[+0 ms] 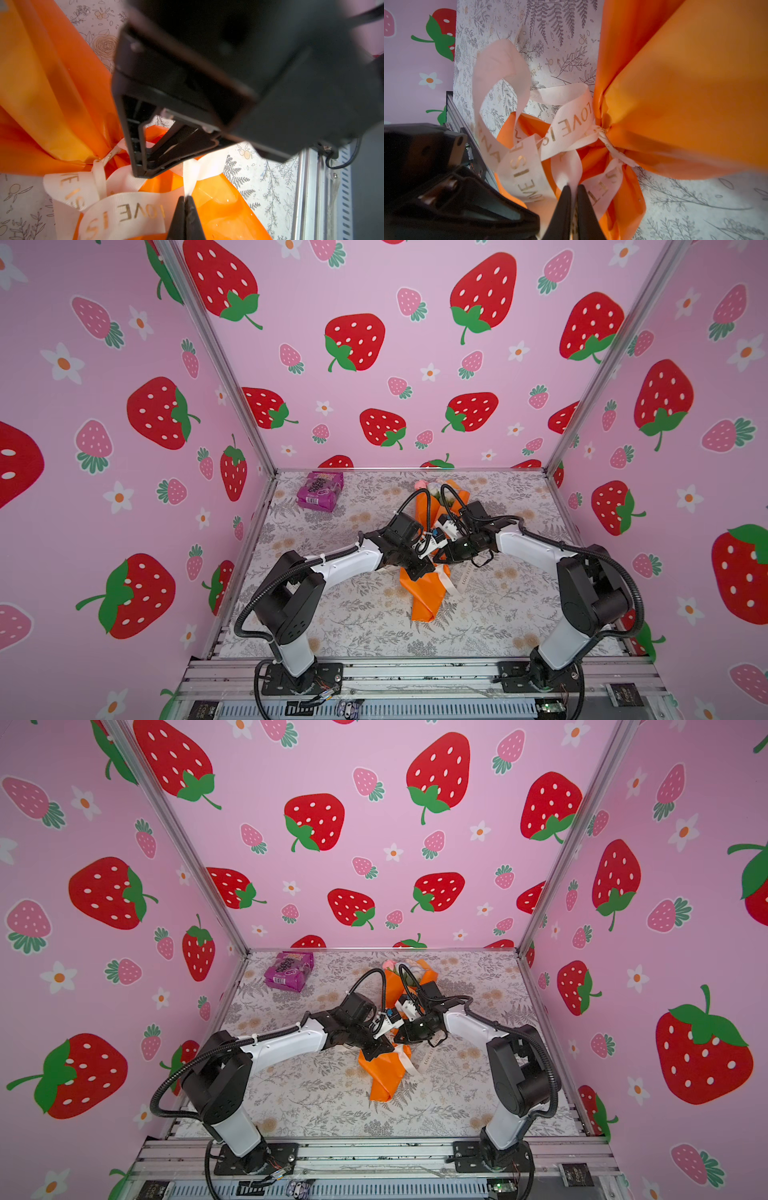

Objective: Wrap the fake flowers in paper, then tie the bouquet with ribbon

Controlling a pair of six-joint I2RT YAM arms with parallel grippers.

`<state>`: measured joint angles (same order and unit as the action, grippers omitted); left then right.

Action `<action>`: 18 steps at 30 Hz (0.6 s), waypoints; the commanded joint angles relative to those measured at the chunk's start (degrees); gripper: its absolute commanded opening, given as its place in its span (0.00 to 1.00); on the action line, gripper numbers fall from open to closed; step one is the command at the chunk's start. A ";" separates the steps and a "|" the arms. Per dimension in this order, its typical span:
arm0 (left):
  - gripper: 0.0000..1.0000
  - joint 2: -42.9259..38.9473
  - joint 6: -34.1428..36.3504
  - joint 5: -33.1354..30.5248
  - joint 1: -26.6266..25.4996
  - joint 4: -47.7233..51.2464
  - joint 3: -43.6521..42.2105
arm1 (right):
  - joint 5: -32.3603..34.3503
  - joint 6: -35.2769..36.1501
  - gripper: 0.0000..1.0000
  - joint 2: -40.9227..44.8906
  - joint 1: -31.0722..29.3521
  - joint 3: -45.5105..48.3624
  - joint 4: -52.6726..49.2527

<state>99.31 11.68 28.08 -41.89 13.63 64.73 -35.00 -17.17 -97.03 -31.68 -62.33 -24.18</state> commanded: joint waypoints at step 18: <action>0.00 -1.13 1.15 -0.02 -0.32 1.19 -1.34 | -4.30 -5.68 0.32 4.68 2.85 4.07 8.00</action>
<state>99.09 11.94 28.01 -42.00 14.09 63.55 -36.75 -23.97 -92.18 -28.75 -58.83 -15.57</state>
